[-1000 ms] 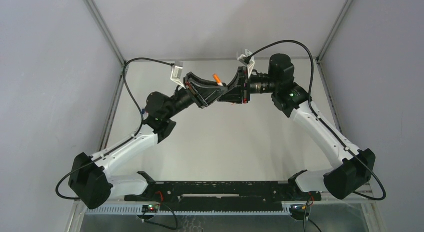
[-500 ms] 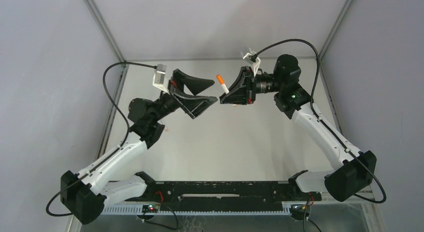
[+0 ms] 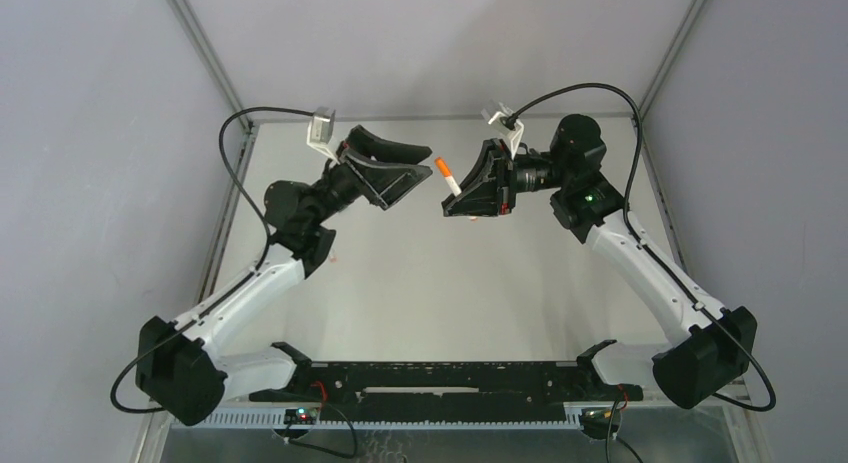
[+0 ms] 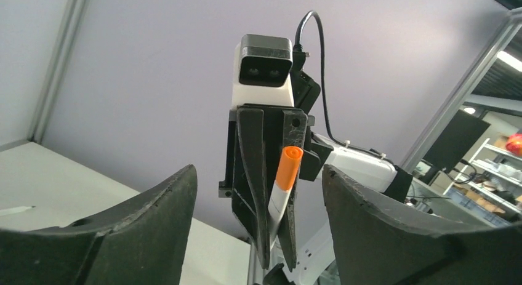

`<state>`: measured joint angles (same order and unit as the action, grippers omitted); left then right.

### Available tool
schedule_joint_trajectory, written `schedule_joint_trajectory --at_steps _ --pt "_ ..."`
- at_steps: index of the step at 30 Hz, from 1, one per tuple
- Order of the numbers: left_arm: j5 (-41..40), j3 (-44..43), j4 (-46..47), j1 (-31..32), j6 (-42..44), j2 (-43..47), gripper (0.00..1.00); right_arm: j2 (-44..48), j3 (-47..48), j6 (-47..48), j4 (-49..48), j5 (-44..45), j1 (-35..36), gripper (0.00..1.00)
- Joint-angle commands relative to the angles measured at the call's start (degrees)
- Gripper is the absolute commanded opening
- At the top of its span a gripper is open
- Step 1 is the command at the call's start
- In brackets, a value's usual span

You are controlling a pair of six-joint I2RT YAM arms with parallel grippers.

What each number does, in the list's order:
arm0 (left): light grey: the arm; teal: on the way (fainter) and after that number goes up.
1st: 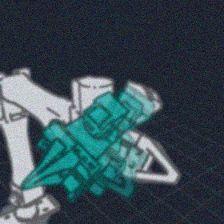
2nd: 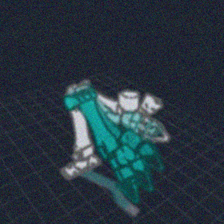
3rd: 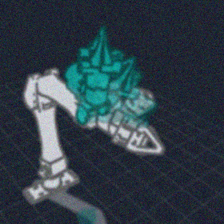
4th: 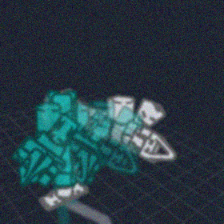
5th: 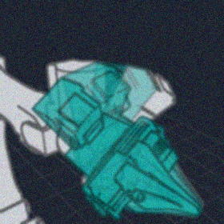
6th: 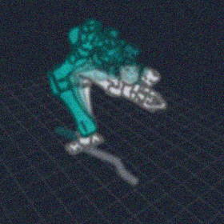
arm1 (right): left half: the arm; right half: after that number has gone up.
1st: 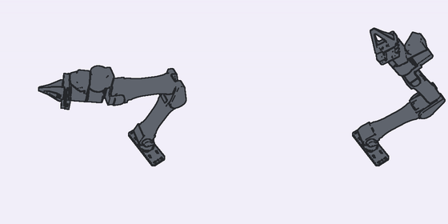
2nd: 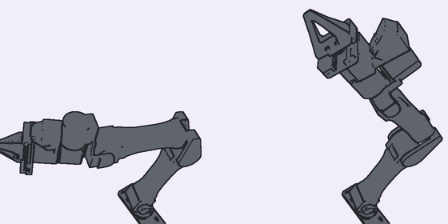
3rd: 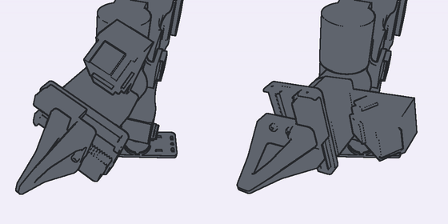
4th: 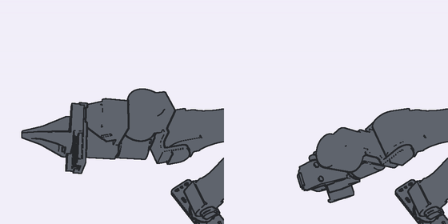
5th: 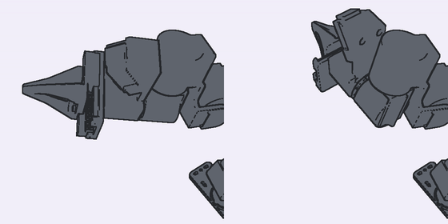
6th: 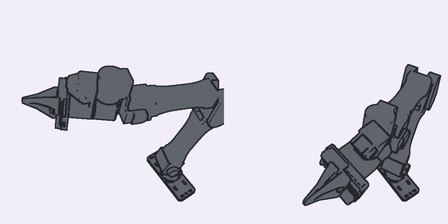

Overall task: Insert the pens into the pen caps
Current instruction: Press the pen cap onto the pen.

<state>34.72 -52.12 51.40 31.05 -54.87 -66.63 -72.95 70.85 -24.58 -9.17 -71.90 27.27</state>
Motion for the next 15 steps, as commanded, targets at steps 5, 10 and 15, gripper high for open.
schedule_joint_trajectory --at_steps 5,10,15 --pt "0.21 -5.30 7.84 1.62 -5.71 -2.79 0.68 0.33 -0.36 -1.99 -2.17 0.00 0.59 0.00" --pt "0.43 -6.37 8.57 2.15 -5.68 -3.69 0.64 -0.17 -0.36 -2.47 -2.52 0.06 0.68 0.00" --pt "0.96 -7.14 8.81 2.74 -5.59 -4.83 0.58 -0.59 -0.32 -3.54 -3.55 0.27 0.53 0.00"
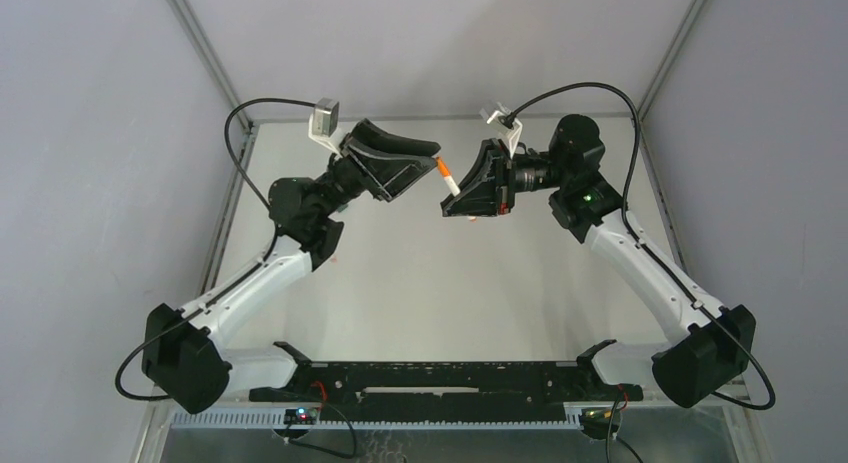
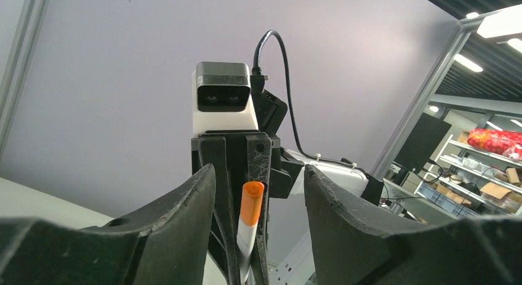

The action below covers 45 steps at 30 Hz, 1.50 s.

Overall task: Insert the pens into the pen caps
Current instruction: Press the pen cap onto the pen.

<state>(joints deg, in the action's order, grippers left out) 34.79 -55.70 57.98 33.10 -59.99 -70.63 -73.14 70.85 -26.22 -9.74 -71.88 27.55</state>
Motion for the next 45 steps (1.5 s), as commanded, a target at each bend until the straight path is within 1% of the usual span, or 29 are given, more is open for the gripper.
schedule_joint_trajectory --at_steps 1,5,10,13,16,17,19,21,22,23,24,26,27,29,31,32,34,36,37,40,41,42,43,44,45 --pt "0.90 -3.64 2.23 0.77 -0.34 -1.02 0.57 -0.46 -0.31 -2.23 -3.20 0.29 0.23 0.00" --pt "0.78 -3.76 2.21 1.29 0.46 -1.60 0.55 -0.70 -0.31 -2.75 -3.62 0.33 0.31 0.00" --pt "1.16 -4.19 2.05 2.02 1.76 -1.79 0.44 -0.78 -0.35 -2.82 -3.45 0.42 0.40 0.00" --pt "1.40 -4.33 2.05 2.14 1.81 -1.85 0.28 -0.86 -0.36 -2.73 -3.40 0.42 0.40 0.00" --pt "1.51 -4.28 1.97 2.14 1.46 -1.92 0.04 -0.77 -0.36 -2.83 -3.60 0.33 0.27 0.00" --pt "1.59 -4.29 1.82 2.21 1.45 -1.96 0.01 -0.77 -0.30 -2.85 -3.68 0.33 0.17 0.00" --pt "1.75 -4.12 0.54 2.34 2.27 -1.61 0.00 -0.77 -0.32 -3.15 -4.32 0.33 -0.23 0.00" --pt "2.18 -4.19 -3.58 2.88 5.33 -0.75 0.00 -0.85 -0.27 -3.44 -4.98 0.50 -0.74 0.00" --pt "2.21 -4.34 -8.39 3.46 7.80 -0.08 0.00 -0.86 -0.27 -3.56 -5.35 0.57 -0.92 0.00" --pt "2.03 -4.50 -10.58 3.75 10.16 0.65 0.00 -0.93 -0.27 -3.75 -5.75 0.64 -1.14 0.00" --pt "1.53 -4.60 -15.27 4.48 12.91 1.33 0.00 -0.99 -0.19 -3.97 -6.04 0.75 -1.36 0.00" --pt "0.13 -4.51 -20.70 5.51 17.96 2.73 0.00 -1.31 0.54 -3.72 -5.38 1.42 -1.53 0.00" --pt "-1.01 -4.59 -25.14 6.35 20.38 3.39 0.00 -1.49 0.97 -3.83 -5.35 1.84 -1.58 0.00" --pt "-3.36 -4.65 -30.13 7.62 23.92 4.26 0.00 -2.05 2.10 -4.37 -5.69 2.71 -1.60 0.00" --pt "-5.56 -5.53 -35.31 8.86 25.18 4.25 0.00 -2.76 3.88 -4.48 -5.80 4.03 -1.67 0.00" --pt "-6.52 -6.16 -38.24 9.52 25.36 4.07 0.00 -3.17 5.40 -4.25 -5.86 4.72 -1.71 0.00" --pt "-7.84 -6.22 -40.44 10.54 24.04 3.95 0.00 -4.39 8.66 -2.55 -5.25 5.98 -1.84 0.00" --pt "-7.91 -5.88 -40.59 10.89 20.88 3.49 0.00 -6.33 14.02 3.27 1.75 9.00 -1.73 0.00" --pt "-7.77 -5.72 -40.43 10.99 19.22 3.23 0.00 -7.02 16.94 5.87 3.63 10.77 -1.72 0.00" --pt "-9.26 -5.71 -40.58 11.22 15.70 2.60 0.00 -11.41 24.54 7.31 6.69 13.64 -1.76 0.00" --pt "-9.59 -6.11 -40.99 11.20 14.82 2.21 0.00 -12.74 26.97 6.41 6.23 13.65 -1.72 0.00" --pt "-9.26 -6.80 -41.31 11.12 14.28 1.69 0.00 -14.01 28.62 3.52 4.05 12.85 -1.76 0.00" --pt "-7.70 -7.56 -40.84 11.12 14.01 1.13 0.00 -15.05 29.66 -0.12 0.09 11.78 -1.84 0.00" --pt "-4.88 -8.02 -38.78 11.11 13.16 0.58 0.00 -16.08 30.44 -6.34 -4.75 10.33 -1.95 0.00" --pt "-2.46 -8.24 -37.03 11.04 12.66 0.13 0.00 -16.88 31.04 -9.43 -9.03 9.18 -2.04 0.00"
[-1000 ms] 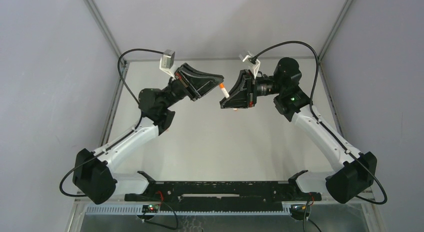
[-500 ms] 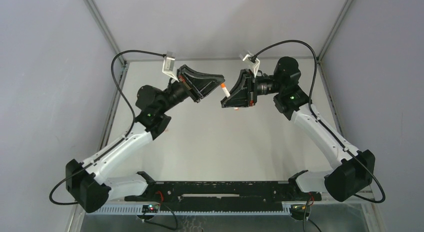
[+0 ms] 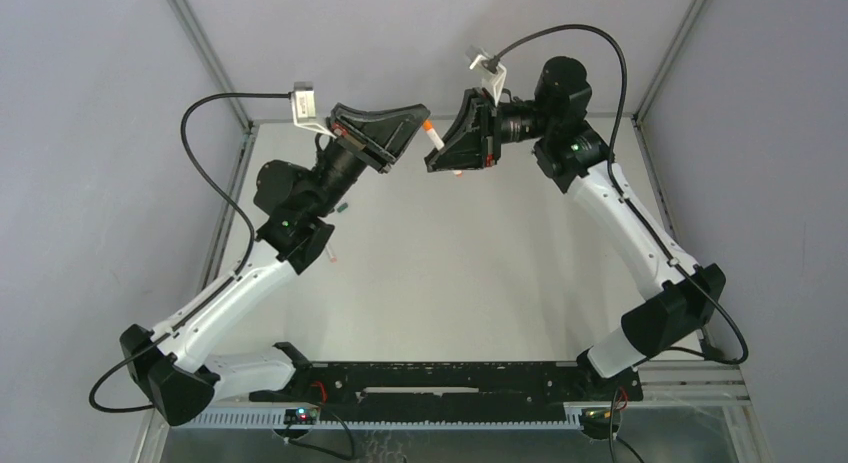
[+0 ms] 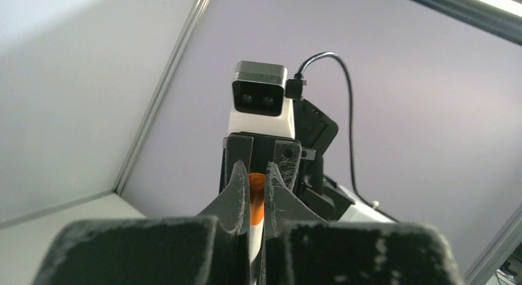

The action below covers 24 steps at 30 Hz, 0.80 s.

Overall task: Insert the pens into the pen caps
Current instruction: Press the pen cap onto the pen.

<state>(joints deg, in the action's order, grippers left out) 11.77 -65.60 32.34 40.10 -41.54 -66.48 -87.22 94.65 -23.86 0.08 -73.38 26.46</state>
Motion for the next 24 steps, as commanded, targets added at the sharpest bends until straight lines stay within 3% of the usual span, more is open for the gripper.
schedule_joint_trajectory --at_steps 1,4,7,9,12,13,17,20,24 --pt "23.63 1.25 -10.39 3.78 -6.57 -4.86 0.00 -3.61 8.25 -17.48 -23.03 9.15 -1.02 0.00" --pt "31.98 1.29 -7.43 3.25 -8.25 -6.01 0.00 -5.00 9.78 -29.03 -33.40 7.64 -2.08 0.00" --pt "37.83 1.43 -9.85 3.25 -5.92 -6.35 0.00 -4.08 11.22 -32.76 -37.91 6.58 -2.39 0.00" --pt "36.38 -0.30 -21.21 3.12 2.38 -6.17 0.00 -3.04 11.66 -31.51 -36.36 6.39 -2.39 0.00" --pt "28.44 -5.96 -41.43 3.20 13.58 -7.90 0.00 -1.59 12.84 -20.26 -22.54 8.94 -2.21 0.00" --pt "26.57 -6.32 -41.70 3.21 12.97 -8.15 0.00 -1.40 12.83 -17.81 -19.87 10.13 -2.18 0.00" --pt "27.36 -4.86 -27.16 5.28 4.29 -9.97 0.00 -1.89 14.92 -9.49 -10.75 13.42 -0.48 0.00" --pt "28.77 -7.36 -27.72 6.47 3.85 -12.24 0.00 -3.51 20.13 -1.98 -2.88 17.20 0.49 0.00" --pt "28.25 -7.08 -25.19 6.26 1.84 -12.29 0.00 -6.36 22.27 -5.01 -4.90 18.25 1.20 0.00"
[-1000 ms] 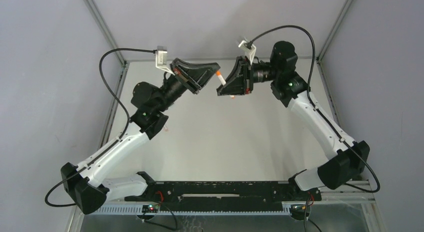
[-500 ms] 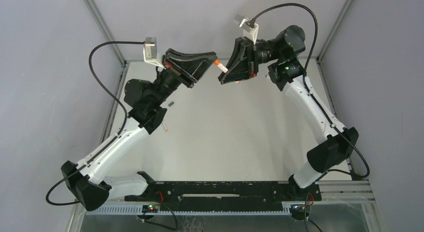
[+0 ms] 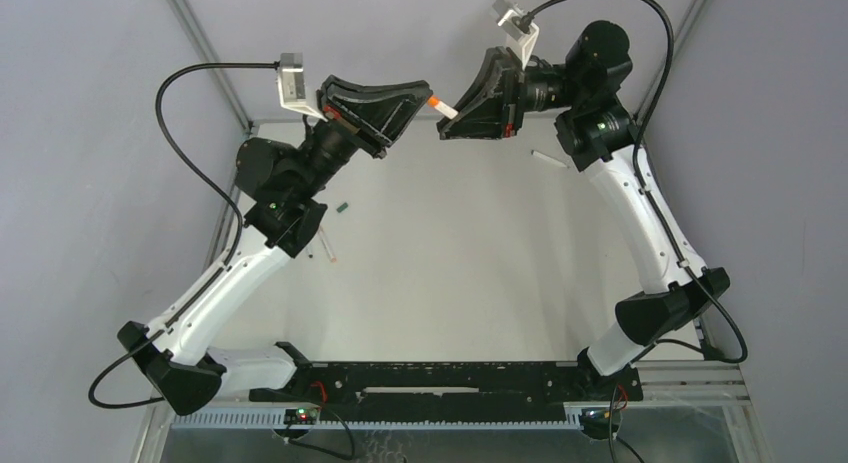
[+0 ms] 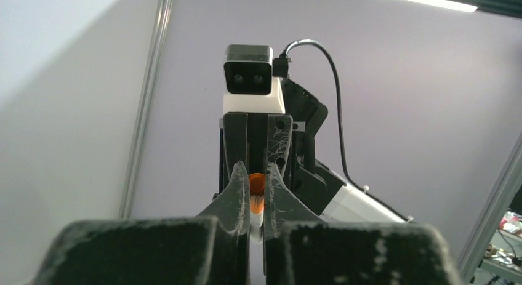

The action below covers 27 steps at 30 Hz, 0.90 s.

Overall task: Insert the pens into the pen caps
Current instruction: Press the pen cap onto the pen.

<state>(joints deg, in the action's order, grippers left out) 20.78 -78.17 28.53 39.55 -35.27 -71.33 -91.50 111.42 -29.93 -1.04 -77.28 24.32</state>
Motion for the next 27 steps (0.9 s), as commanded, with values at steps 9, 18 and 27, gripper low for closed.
schedule_joint_trajectory --at_steps 9,18,27 --pt "12.08 3.79 -24.19 5.49 -7.09 -10.34 0.00 -4.94 13.65 5.87 0.72 28.00 6.11 0.00" --pt "7.22 0.11 -33.36 5.39 -6.74 -12.94 0.00 -7.00 20.13 14.58 9.49 35.85 6.77 0.00" --pt "12.51 -0.52 -45.20 5.73 2.63 -13.06 0.00 -7.23 16.78 1.75 -3.58 25.34 1.23 0.00"
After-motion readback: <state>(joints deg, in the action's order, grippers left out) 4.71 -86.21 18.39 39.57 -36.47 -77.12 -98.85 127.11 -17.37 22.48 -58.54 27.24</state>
